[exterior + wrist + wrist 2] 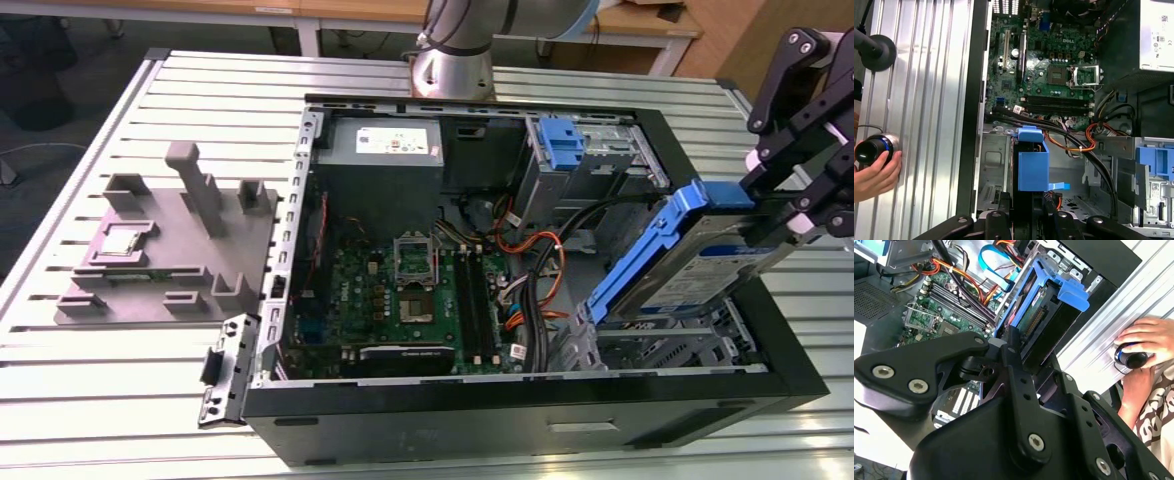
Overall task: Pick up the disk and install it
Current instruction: 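Insert the disk into the insertion slot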
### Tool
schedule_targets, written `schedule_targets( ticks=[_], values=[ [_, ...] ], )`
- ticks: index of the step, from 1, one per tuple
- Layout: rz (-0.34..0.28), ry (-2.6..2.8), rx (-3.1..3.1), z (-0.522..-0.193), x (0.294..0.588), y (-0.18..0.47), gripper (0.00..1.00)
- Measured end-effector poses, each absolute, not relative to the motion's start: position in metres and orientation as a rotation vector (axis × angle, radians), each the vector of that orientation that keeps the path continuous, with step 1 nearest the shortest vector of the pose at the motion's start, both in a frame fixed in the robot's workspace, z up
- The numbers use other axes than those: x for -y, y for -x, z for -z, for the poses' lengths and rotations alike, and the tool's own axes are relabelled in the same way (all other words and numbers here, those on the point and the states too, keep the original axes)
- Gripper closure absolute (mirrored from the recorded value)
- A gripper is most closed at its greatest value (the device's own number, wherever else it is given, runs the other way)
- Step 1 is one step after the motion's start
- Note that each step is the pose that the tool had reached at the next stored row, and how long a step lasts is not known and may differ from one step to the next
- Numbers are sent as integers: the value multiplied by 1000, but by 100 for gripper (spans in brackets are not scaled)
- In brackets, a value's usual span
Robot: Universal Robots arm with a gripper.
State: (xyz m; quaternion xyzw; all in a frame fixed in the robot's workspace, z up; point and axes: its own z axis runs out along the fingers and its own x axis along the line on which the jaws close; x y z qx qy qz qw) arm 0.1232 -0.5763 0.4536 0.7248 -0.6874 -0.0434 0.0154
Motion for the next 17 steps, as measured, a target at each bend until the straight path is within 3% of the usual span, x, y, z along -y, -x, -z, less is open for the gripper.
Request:
schedule_targets(
  ticks=[17],
  values=[
    [136,-2236,2160,-451,576,-126,65]
  ],
)
